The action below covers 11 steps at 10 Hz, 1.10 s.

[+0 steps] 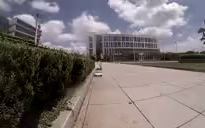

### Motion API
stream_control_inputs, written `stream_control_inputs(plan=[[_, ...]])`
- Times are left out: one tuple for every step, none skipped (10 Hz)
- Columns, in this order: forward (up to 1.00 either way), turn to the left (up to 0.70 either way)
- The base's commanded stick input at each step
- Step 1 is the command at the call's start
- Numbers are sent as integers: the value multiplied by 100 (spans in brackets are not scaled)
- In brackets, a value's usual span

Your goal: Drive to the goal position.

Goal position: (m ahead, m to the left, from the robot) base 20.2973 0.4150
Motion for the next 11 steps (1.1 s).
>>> stream_control_inputs(plan=[[4,0],[4,0],[4,0],[4,0],[4,0],[4,0],[4,0],[4,0],[4,0],[4,0],[4,0]])
